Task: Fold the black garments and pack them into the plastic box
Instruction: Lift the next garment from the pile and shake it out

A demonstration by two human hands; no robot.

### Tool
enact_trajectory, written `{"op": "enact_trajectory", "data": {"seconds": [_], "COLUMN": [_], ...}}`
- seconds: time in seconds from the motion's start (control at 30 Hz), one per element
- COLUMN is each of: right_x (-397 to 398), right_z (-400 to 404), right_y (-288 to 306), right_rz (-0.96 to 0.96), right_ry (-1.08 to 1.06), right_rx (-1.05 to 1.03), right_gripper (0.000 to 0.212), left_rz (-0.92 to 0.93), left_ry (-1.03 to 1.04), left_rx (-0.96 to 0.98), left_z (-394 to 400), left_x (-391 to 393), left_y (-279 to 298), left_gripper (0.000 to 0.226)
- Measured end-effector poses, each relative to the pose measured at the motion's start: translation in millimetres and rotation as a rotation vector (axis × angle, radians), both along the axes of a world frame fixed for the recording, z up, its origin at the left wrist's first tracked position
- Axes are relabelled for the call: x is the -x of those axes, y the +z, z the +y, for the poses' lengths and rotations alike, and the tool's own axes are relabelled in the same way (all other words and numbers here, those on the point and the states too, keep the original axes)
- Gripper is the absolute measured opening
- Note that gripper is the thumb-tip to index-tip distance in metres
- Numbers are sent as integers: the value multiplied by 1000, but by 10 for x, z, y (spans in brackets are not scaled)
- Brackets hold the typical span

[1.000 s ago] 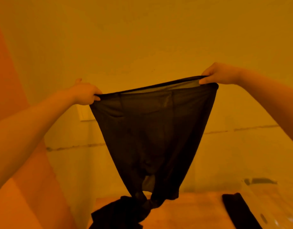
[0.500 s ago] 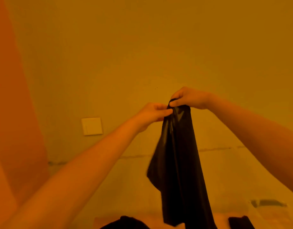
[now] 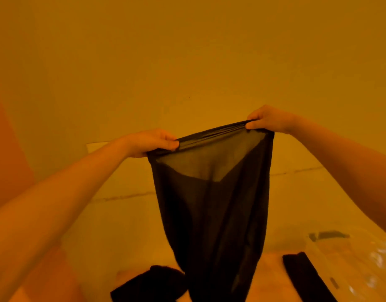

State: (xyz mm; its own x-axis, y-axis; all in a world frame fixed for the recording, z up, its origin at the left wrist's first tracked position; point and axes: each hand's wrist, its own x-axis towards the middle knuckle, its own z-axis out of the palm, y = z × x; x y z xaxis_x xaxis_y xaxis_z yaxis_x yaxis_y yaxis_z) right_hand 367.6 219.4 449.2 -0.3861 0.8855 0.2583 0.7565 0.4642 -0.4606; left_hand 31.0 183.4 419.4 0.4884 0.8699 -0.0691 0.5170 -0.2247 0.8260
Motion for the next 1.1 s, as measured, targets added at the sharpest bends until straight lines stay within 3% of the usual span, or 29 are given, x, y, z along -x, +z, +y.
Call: {"op": "enact_trajectory", "data": {"seconds": [0.03, 0.07, 0.17, 0.2, 0.27, 0.3, 0.37, 0.43, 0.57, 0.63, 0.7, 0.77, 0.8, 0.9, 1.0, 1.1], "right_x": [-15, -21, -148, -205, -312, -324, -329, -369, -359, -302, -253, -248, -248, -238, -266, -320], "right_z": [-19, -35, -69, -70, -41, -40, -35, 23, 95, 103, 105, 135, 148, 182, 200, 211], "right_y": [19, 36, 39, 20, -26, -48, -57, -44, 28, 62, 83, 81, 72, 30, -40, -105], "right_rz": [4, 22, 228, 335, 460, 492, 396, 123, -246, -357, -430, -451, -439, -340, -120, -8], "right_ry": [2, 9, 73, 120, 192, 200, 124, -13, -118, -140, -148, -155, -158, -150, -110, -86], "right_rx": [-8, -14, 107, 193, 307, 338, 289, 122, 5, -15, -26, -7, 8, 62, 185, 364], "right_gripper": [22, 20, 13, 20, 49, 46, 15, 24, 14, 16, 16, 18, 19, 17, 13, 20], "left_rz": [138, 269, 552, 603, 623, 621, 628, 681, 809, 703, 328, -120, -261, -366, -414, -333], "left_ry": [-5, 15, 65, 87, 153, 201, 277, 314, 270, 269, 328, 335, 330, 356, 377, 378], "left_rx": [19, 9, -49, -96, -246, -321, -394, -394, -431, -504, -523, -431, -389, -366, -350, -345], "left_z": [3, 5, 1, -5, -28, -43, -69, -97, -142, -184, -248, -284, -293, -300, -278, -284], "left_x": [29, 72, 290, 384, 555, 623, 749, 845, 855, 783, 709, 654, 626, 543, 524, 492], "left_y": [-17, -38, -30, -6, 61, 103, 179, 238, 311, 346, 386, 411, 420, 443, 490, 530], "left_gripper": [60, 67, 24, 15, 18, 23, 23, 19, 18, 21, 24, 43, 49, 49, 44, 41]}}
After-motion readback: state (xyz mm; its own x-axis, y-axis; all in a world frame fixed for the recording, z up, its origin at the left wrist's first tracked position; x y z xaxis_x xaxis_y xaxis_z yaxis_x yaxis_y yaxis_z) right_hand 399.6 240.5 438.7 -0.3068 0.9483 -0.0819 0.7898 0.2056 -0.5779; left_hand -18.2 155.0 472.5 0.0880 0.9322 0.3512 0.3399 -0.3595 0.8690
